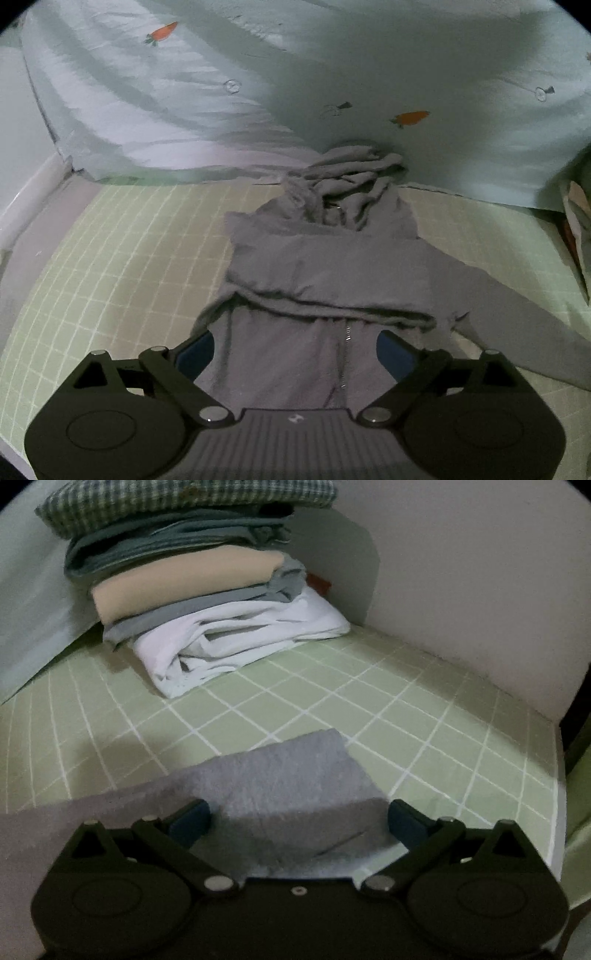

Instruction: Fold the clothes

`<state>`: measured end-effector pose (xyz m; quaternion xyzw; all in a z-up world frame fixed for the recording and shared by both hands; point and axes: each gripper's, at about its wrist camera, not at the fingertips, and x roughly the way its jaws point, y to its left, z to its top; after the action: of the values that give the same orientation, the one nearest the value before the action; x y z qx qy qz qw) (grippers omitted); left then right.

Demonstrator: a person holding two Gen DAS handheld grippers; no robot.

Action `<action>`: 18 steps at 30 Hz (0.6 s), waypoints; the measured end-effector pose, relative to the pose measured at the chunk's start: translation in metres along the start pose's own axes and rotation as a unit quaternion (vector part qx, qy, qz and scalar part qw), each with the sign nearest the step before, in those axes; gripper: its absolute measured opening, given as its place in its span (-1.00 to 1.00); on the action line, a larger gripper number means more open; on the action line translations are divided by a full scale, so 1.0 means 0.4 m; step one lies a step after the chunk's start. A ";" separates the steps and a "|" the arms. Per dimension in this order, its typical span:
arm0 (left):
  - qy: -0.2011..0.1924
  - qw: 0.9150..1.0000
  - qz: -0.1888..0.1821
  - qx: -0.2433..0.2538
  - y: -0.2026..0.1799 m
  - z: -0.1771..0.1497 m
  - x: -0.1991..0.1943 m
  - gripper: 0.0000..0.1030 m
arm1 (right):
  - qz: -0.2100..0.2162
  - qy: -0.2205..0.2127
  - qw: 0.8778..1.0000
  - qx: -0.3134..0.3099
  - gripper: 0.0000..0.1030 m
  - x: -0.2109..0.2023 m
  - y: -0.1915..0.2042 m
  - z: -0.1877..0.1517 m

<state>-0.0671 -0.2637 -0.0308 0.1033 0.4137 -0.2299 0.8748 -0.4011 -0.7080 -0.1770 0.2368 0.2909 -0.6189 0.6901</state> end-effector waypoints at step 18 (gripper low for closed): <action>-0.004 0.995 -0.008 -0.096 0.303 0.045 0.117 0.84 | 0.135 -0.001 0.987 -0.090 -0.92 -0.300 0.399 -0.032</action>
<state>0.0299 -0.1793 -0.0566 0.0150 0.4311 -0.1962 0.8806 -0.2518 -0.5938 -0.1083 0.2104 0.3101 -0.4915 0.7861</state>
